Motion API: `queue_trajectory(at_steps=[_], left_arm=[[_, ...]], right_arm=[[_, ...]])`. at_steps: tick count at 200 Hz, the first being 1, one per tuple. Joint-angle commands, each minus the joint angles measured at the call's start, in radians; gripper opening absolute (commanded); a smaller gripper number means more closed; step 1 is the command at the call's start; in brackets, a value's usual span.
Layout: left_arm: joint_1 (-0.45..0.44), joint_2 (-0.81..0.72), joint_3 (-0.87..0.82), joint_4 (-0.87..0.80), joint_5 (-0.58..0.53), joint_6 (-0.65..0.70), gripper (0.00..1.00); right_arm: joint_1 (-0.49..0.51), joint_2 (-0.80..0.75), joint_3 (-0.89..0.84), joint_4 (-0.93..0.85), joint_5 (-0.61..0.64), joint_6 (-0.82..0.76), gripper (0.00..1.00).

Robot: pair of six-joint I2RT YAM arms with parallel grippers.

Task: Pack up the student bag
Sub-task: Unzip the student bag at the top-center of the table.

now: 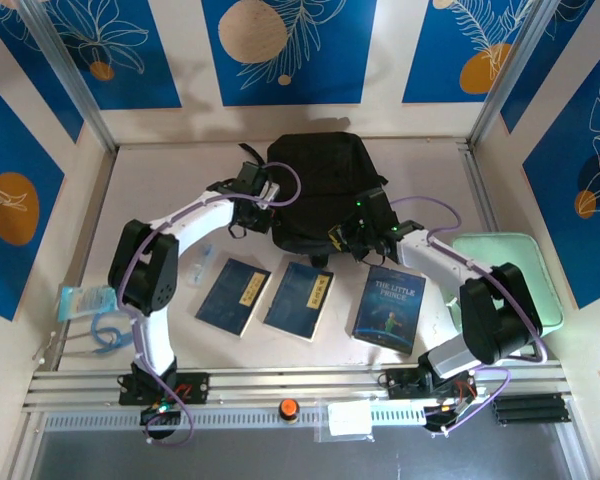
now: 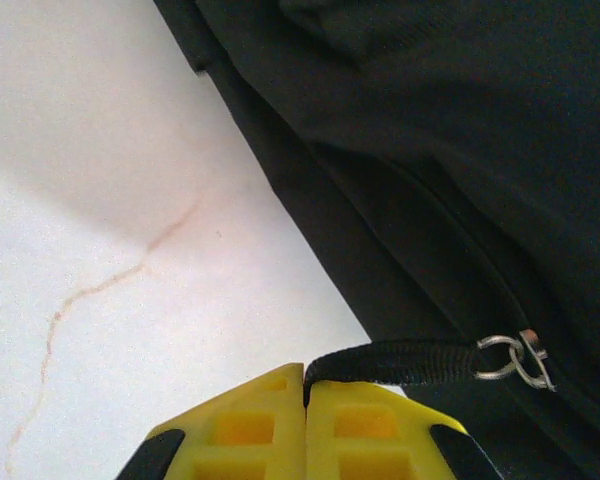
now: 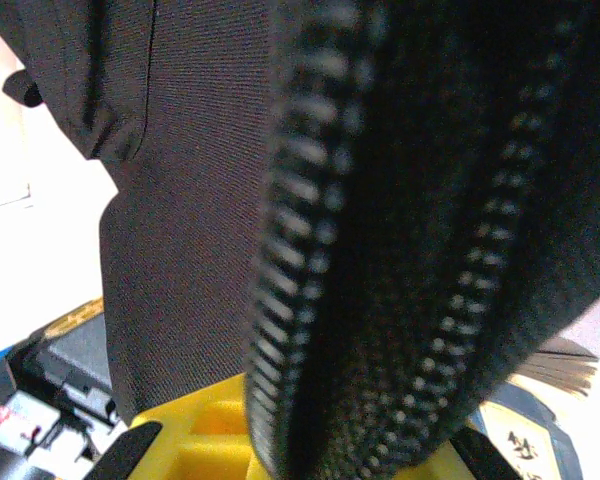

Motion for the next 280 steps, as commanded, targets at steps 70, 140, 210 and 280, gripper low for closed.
queue_trajectory(at_steps=[70, 140, 210, 280], left_arm=[[0.088, 0.163, 0.165, -0.025, -0.128, -0.045, 0.00], [0.104, 0.187, 0.229, -0.037, -0.132, -0.071, 0.00], [0.173, -0.001, 0.094, -0.035, -0.131, -0.191, 0.46], [0.176, -0.342, -0.208, 0.035, 0.103, -0.215, 0.79]], right_arm=[[-0.018, -0.060, -0.041, -0.018, -0.002, -0.019, 0.12], [0.006, 0.057, 0.012, 0.073, -0.114, -0.083, 0.16], [0.071, 0.256, 0.224, 0.000, -0.162, -0.228, 0.45], [0.071, -0.094, 0.116, -0.425, 0.290, -0.446, 0.71]])
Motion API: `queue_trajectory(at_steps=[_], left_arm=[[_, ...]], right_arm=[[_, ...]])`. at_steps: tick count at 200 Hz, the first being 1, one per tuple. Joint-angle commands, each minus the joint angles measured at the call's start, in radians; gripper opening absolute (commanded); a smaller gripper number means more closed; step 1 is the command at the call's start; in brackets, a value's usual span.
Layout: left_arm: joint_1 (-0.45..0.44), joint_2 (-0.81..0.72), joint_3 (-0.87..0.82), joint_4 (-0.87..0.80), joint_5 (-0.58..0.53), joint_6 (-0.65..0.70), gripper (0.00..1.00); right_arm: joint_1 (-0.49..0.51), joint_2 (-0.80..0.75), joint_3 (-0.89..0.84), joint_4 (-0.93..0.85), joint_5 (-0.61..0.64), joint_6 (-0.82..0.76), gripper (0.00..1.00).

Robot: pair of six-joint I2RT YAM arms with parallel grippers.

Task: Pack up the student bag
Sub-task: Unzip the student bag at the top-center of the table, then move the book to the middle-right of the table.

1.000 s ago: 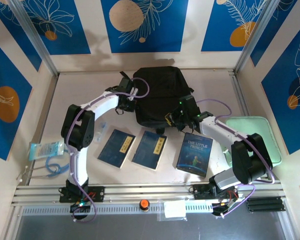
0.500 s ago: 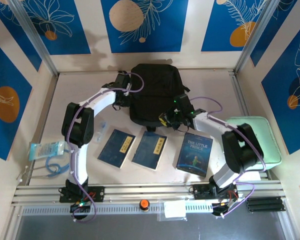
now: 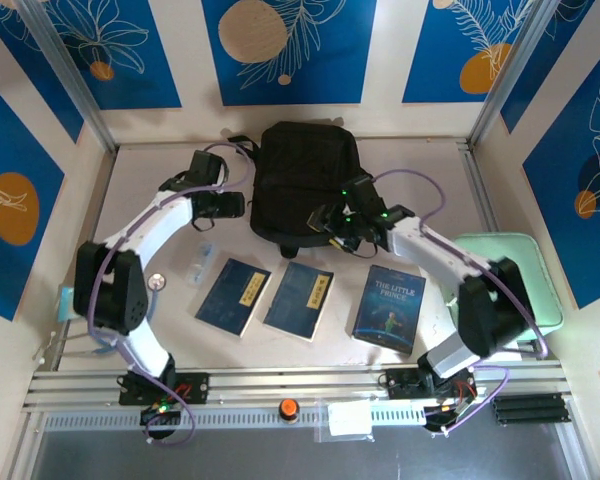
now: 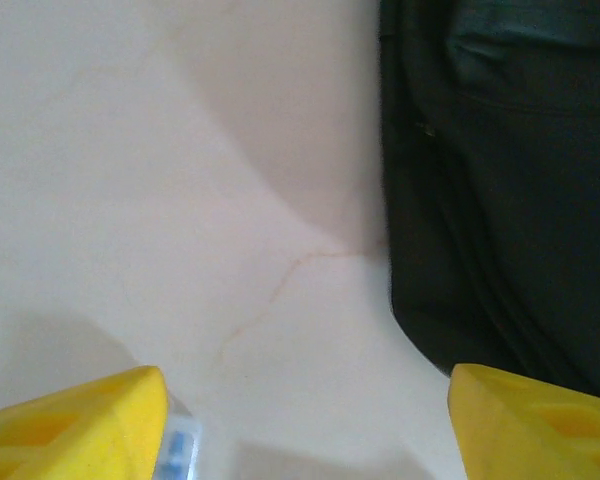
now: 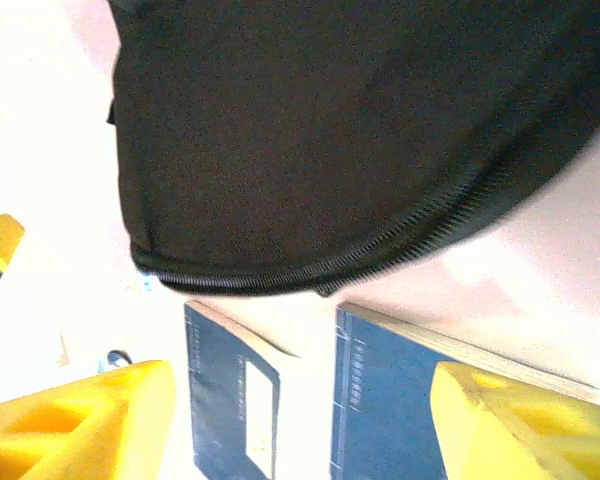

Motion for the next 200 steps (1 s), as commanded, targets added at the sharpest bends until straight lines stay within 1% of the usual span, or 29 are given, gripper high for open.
queue_trajectory(at_steps=[1, 19, 26, 40, 50, 68, 93, 125, 144, 168, 187, 200], left_arm=[[-0.001, -0.094, -0.078, 0.036, 0.125, -0.006, 0.79], [-0.002, -0.139, -0.116, 0.060, 0.219, -0.025, 0.83], [-0.004, -0.150, -0.125, 0.073, 0.258, -0.034, 0.84], [-0.012, -0.160, -0.138, 0.106, 0.334, -0.054, 0.91], [-0.028, -0.162, -0.141, 0.127, 0.362, -0.062, 0.96], [-0.068, -0.155, -0.119, 0.134, 0.355, -0.066, 0.99], [-0.132, -0.128, -0.076, 0.138, 0.357, -0.084, 1.00], [-0.224, -0.090, -0.032, 0.157, 0.348, -0.122, 1.00], [-0.275, -0.064, -0.020, 0.190, 0.352, -0.161, 1.00], [-0.333, -0.024, 0.004, 0.232, 0.361, -0.186, 1.00], [-0.385, 0.029, 0.056, 0.211, 0.331, -0.191, 0.98], [-0.418, 0.073, 0.093, 0.195, 0.330, -0.196, 0.96]], right_arm=[[-0.005, -0.113, -0.067, -0.235, 0.236, -0.088, 0.72], [-0.030, -0.164, -0.133, -0.300, 0.310, -0.081, 0.73], [-0.046, -0.177, -0.157, -0.319, 0.318, -0.070, 0.74], [-0.076, -0.190, -0.205, -0.336, 0.317, -0.049, 0.74], [-0.094, -0.197, -0.243, -0.325, 0.307, -0.031, 0.75], [-0.136, -0.198, -0.301, -0.283, 0.253, -0.010, 0.75], [-0.191, -0.182, -0.359, -0.210, 0.197, 0.012, 0.75], [-0.262, -0.100, -0.388, -0.109, 0.108, 0.010, 0.75], [-0.283, -0.033, -0.368, -0.051, 0.070, -0.014, 0.75], [-0.309, 0.070, -0.297, -0.002, 0.042, -0.042, 0.74], [-0.333, 0.147, -0.222, 0.025, 0.026, -0.057, 0.73], [-0.344, 0.184, -0.167, 0.028, 0.011, -0.079, 0.72]])
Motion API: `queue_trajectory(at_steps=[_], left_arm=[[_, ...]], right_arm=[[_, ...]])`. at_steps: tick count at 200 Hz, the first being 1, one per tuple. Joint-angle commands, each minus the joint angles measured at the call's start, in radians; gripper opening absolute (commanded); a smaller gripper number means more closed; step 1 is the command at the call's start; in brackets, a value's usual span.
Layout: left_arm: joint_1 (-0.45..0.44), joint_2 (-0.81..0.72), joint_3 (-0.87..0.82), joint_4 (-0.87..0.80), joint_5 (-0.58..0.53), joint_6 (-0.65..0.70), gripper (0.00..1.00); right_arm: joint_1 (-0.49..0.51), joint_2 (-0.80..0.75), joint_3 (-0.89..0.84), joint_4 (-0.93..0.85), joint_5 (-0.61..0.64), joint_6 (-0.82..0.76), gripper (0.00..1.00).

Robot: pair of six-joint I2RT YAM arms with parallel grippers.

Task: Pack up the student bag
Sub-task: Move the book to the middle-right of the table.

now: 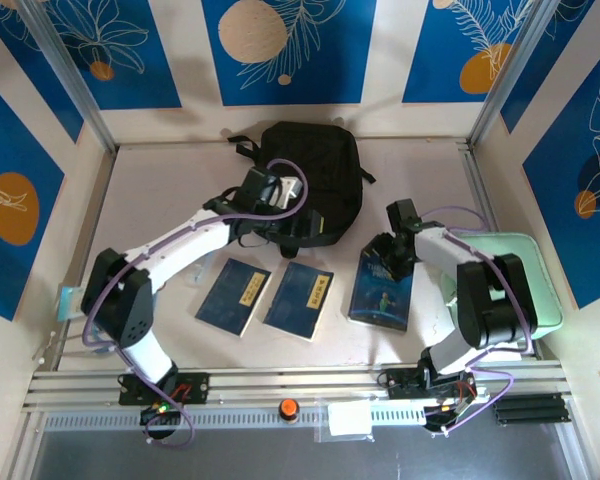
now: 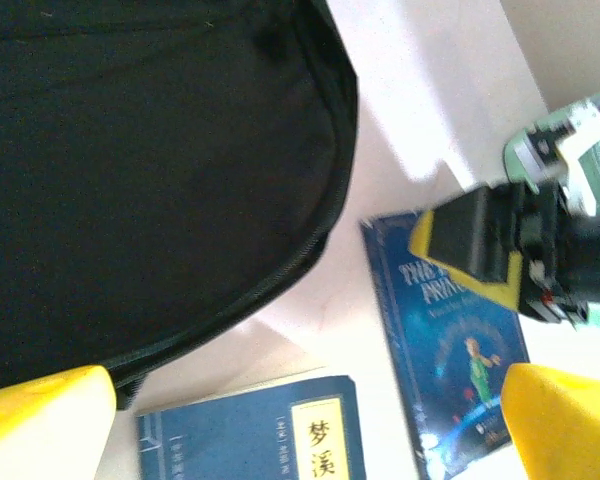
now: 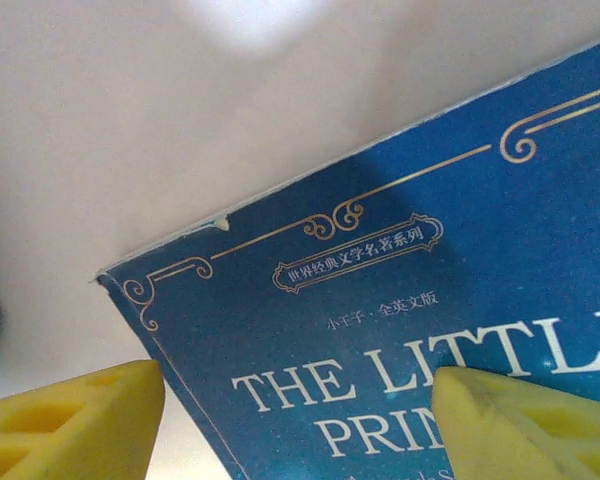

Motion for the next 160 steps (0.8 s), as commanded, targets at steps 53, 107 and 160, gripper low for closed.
queue_trajectory(at_steps=[53, 107, 160], left_arm=[[-0.176, 0.223, 0.205, -0.042, -0.090, -0.101, 0.85], [-0.265, 0.398, 0.354, -0.126, -0.250, -0.122, 0.69], [-0.279, 0.528, 0.459, -0.177, -0.251, -0.115, 0.52]], right_arm=[[-0.039, -0.046, 0.115, -0.017, 0.018, -0.145, 0.70], [-0.096, -0.176, -0.024, -0.121, 0.113, -0.169, 0.63], [-0.133, -0.173, -0.100, -0.121, 0.095, -0.181, 0.43]])
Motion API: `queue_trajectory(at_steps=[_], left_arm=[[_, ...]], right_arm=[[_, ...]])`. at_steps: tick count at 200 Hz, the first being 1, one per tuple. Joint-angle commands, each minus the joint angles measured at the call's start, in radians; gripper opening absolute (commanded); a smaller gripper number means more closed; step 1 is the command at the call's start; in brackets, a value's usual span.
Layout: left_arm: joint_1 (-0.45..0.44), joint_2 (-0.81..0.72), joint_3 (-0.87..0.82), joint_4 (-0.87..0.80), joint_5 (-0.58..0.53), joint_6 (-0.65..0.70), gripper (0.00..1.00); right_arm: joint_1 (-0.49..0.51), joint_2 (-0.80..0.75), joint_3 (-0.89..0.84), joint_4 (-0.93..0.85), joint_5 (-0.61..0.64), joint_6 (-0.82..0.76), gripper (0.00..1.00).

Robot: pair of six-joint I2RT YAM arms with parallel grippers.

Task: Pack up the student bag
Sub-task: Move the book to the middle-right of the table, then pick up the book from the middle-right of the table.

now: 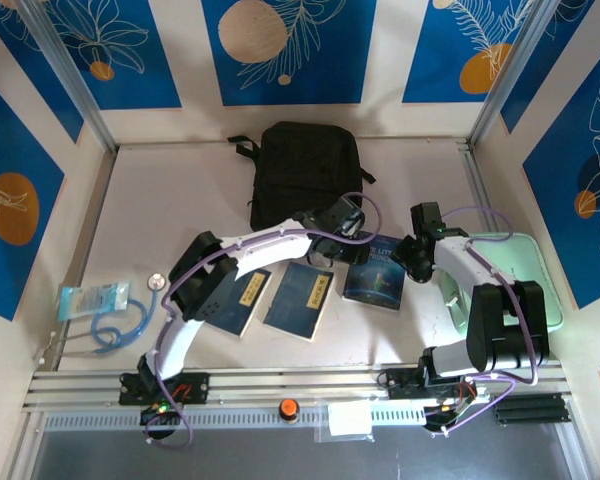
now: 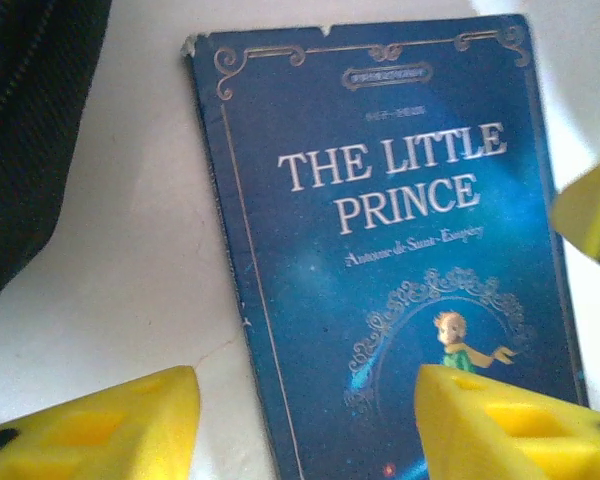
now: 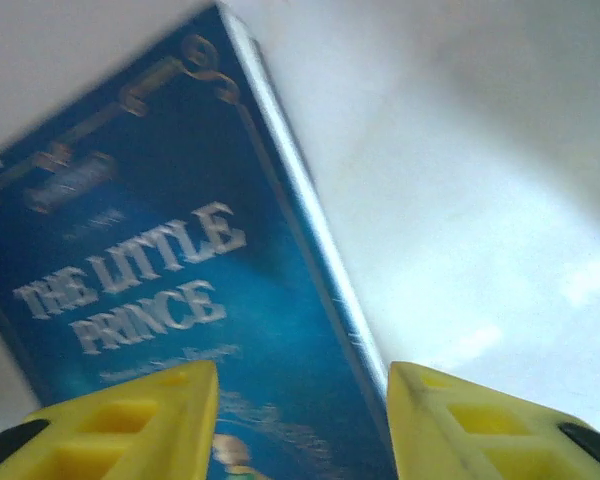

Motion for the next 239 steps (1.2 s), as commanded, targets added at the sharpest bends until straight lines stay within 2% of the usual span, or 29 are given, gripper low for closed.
queue_trajectory(at_steps=[1, 28, 64, 118, 147, 188, 239], left_arm=[[-0.004, 0.047, 0.065, -0.057, -0.021, 0.005, 0.52], [-0.004, 0.097, 0.114, -0.091, -0.020, 0.009, 0.48], [-0.004, 0.141, 0.139, -0.091, 0.005, -0.022, 0.45], [-0.004, 0.174, 0.142, -0.073, 0.017, -0.063, 0.48], [-0.004, 0.188, 0.149, -0.050, 0.091, -0.078, 0.47], [0.000, 0.213, 0.147, -0.016, 0.170, -0.121, 0.39], [0.000, 0.186, 0.144, 0.049, 0.276, -0.113, 0.38]], right_arm=[[-0.008, 0.002, -0.013, -0.022, -0.001, -0.013, 0.43], [-0.020, 0.035, -0.014, -0.016, -0.012, -0.010, 0.34], [-0.023, 0.087, -0.004, -0.014, -0.040, -0.013, 0.27], [-0.027, 0.113, -0.011, -0.004, -0.061, -0.003, 0.27], [-0.028, 0.121, -0.013, 0.004, -0.080, 0.004, 0.26], [-0.048, 0.133, -0.029, 0.030, -0.129, 0.010, 0.24], [-0.061, 0.136, -0.039, 0.043, -0.160, 0.014, 0.23]])
